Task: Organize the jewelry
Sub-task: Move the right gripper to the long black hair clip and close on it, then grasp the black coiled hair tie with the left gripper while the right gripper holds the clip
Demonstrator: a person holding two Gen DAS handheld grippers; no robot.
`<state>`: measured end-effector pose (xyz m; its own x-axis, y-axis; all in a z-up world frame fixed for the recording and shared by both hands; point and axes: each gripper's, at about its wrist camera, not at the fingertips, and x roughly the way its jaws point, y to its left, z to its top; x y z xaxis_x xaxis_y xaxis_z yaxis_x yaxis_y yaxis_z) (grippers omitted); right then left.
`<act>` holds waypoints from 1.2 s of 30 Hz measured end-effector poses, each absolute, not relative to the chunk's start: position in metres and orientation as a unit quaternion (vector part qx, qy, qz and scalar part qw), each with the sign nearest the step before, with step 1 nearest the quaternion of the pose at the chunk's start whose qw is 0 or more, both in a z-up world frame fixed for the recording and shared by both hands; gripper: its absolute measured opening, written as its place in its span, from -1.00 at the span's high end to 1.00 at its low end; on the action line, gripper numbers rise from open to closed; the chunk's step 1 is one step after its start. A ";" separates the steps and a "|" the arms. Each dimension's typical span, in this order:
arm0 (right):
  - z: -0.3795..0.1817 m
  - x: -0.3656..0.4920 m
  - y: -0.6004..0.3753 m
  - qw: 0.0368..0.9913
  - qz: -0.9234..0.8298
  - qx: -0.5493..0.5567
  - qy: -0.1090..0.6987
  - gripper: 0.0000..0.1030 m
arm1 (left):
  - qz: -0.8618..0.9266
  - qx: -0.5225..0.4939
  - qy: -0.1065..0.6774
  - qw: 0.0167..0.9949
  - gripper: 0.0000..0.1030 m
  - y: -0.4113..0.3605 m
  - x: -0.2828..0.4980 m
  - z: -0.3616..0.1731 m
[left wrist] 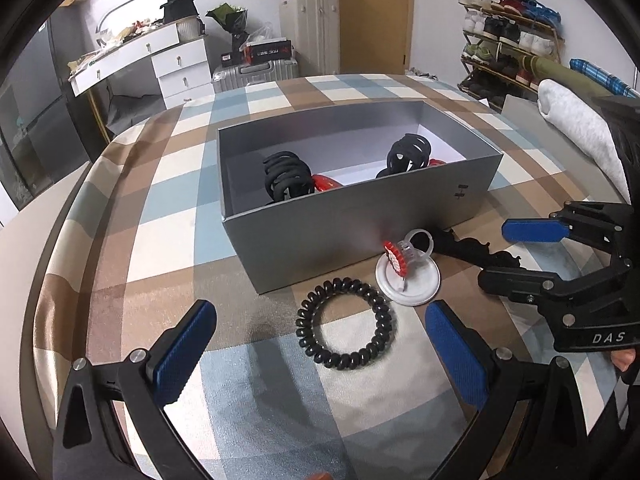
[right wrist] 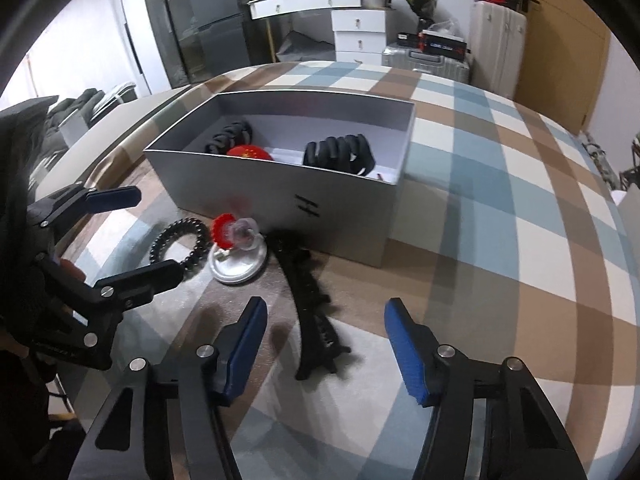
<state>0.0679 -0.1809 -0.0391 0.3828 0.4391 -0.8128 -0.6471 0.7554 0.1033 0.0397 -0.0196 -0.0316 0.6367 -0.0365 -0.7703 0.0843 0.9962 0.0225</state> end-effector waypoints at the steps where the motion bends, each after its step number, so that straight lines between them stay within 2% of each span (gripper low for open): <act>1: -0.039 0.067 -0.180 0.823 0.332 -0.117 0.446 -0.13 | -0.033 0.027 0.426 0.904 -0.98 -0.020 0.040 -0.032; 5: -0.041 0.064 -0.176 0.820 0.344 -0.117 0.443 0.03 | -0.040 0.021 0.433 0.900 -0.98 -0.019 0.041 -0.034; 6: -0.041 0.064 -0.174 0.821 0.345 -0.119 0.439 0.14 | -0.041 0.018 0.435 0.899 -0.98 -0.019 0.041 -0.035; 7: -0.041 0.062 -0.173 0.821 0.346 -0.124 0.436 0.34 | -0.041 0.016 0.436 0.899 -0.98 -0.019 0.041 -0.035; 8: -0.040 0.061 -0.171 0.822 0.345 -0.129 0.434 0.41 | -0.041 0.014 0.436 0.899 -0.98 -0.019 0.041 -0.035; 10: -0.040 0.059 -0.169 0.823 0.343 -0.142 0.430 0.66 | -0.040 0.013 0.437 0.899 -0.98 -0.018 0.041 -0.035; 21: -0.035 0.061 -0.175 0.819 0.344 -0.155 0.431 0.65 | -0.041 0.011 0.438 0.898 -0.98 -0.017 0.042 -0.035; 26: -0.041 0.063 -0.172 0.816 0.350 -0.142 0.437 0.60 | -0.044 0.013 0.440 0.897 -0.98 -0.017 0.042 -0.036; 28: -0.041 0.062 -0.170 0.818 0.350 -0.140 0.434 0.51 | -0.042 0.014 0.442 0.896 -0.98 -0.017 0.042 -0.037; 31: -0.043 0.057 -0.164 0.823 0.348 -0.158 0.420 0.47 | -0.040 0.018 0.441 0.896 -0.98 -0.017 0.042 -0.037; 32: -0.043 0.054 -0.162 0.825 0.346 -0.168 0.413 0.52 | -0.041 0.019 0.440 0.897 -0.98 -0.017 0.042 -0.036; 33: -0.042 0.052 -0.161 0.823 0.352 -0.171 0.412 0.66 | -0.042 0.019 0.440 0.897 -0.98 -0.016 0.041 -0.035; 36: -0.040 0.051 -0.161 0.826 0.347 -0.176 0.408 0.67 | -0.044 0.013 0.435 0.899 -0.98 -0.013 0.041 -0.031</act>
<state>0.0506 -0.1609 -0.0401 0.4264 0.4295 -0.7961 -0.7169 0.6971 -0.0079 0.0406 -0.0126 -0.0311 0.6174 -0.0681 -0.7837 0.0905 0.9958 -0.0152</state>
